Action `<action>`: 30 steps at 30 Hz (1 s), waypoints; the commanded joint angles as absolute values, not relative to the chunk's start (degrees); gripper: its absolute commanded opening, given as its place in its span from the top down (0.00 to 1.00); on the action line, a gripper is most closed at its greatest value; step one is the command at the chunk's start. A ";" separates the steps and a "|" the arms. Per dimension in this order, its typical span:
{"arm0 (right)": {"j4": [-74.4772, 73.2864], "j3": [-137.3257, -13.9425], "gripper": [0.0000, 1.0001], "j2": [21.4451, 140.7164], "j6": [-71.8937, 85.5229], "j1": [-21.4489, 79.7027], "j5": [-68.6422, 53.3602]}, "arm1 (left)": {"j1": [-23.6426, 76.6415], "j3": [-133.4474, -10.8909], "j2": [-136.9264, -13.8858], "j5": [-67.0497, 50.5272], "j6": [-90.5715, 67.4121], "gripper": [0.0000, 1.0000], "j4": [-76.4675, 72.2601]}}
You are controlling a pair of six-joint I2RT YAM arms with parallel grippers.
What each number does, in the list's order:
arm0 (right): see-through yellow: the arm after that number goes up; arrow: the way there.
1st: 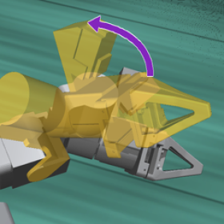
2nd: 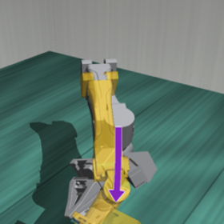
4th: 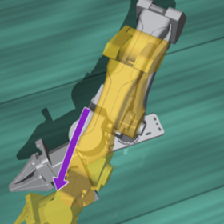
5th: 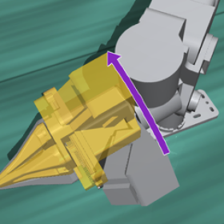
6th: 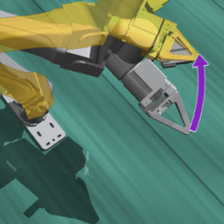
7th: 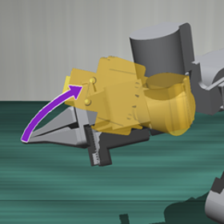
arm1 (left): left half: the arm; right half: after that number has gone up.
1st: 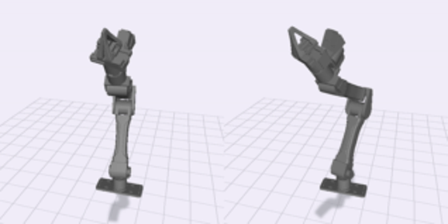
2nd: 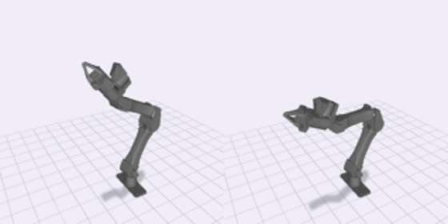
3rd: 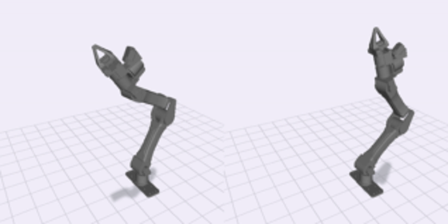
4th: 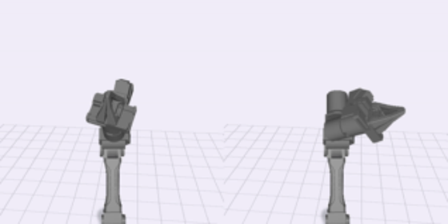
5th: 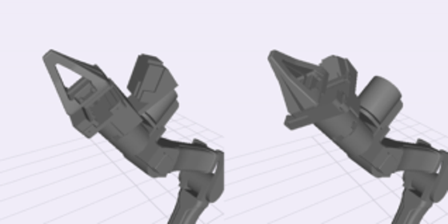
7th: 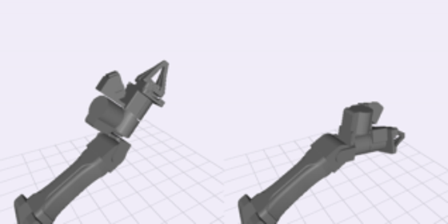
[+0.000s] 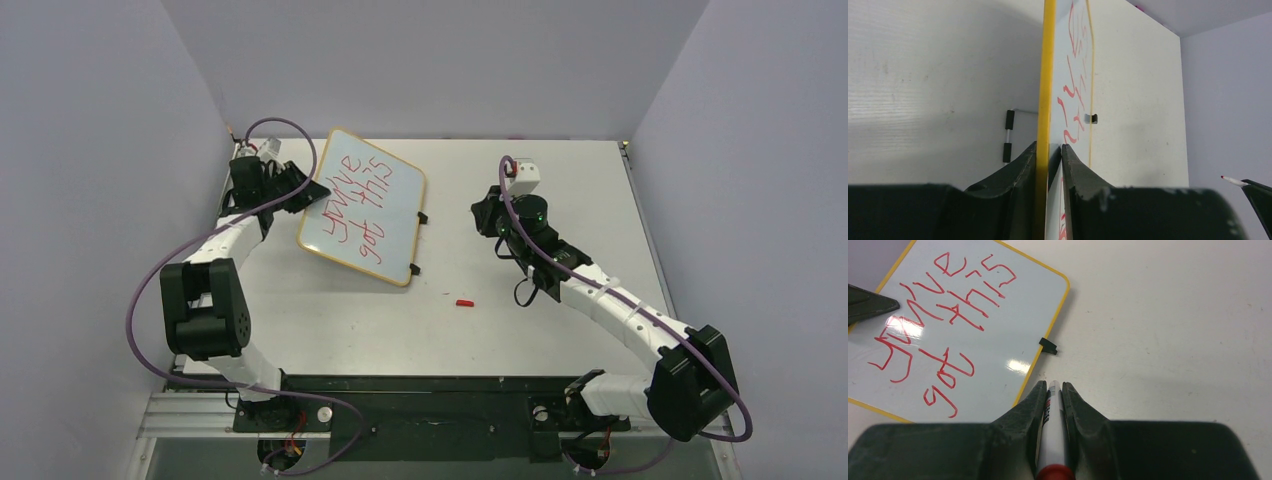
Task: Write a sentence on the whiteboard
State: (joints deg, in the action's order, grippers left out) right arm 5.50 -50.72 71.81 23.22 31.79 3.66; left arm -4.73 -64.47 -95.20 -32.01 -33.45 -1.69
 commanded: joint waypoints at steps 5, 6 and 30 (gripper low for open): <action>8.09 -51.24 1.00 72.12 23.72 31.28 3.64 | -5.85 -63.62 -95.04 -34.69 -32.16 0.75 -8.72; 8.09 -51.24 1.00 72.14 23.68 31.20 3.62 | -6.06 -63.39 -94.89 -34.65 -32.52 0.73 -9.23; 7.91 -51.24 1.00 71.97 23.95 31.34 3.44 | -7.76 -60.85 -77.94 -22.35 -30.40 0.65 -3.95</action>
State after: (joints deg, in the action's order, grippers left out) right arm 5.54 -50.72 72.27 23.42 31.53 3.64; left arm -7.35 -62.04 -84.62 -27.00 -32.64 -4.91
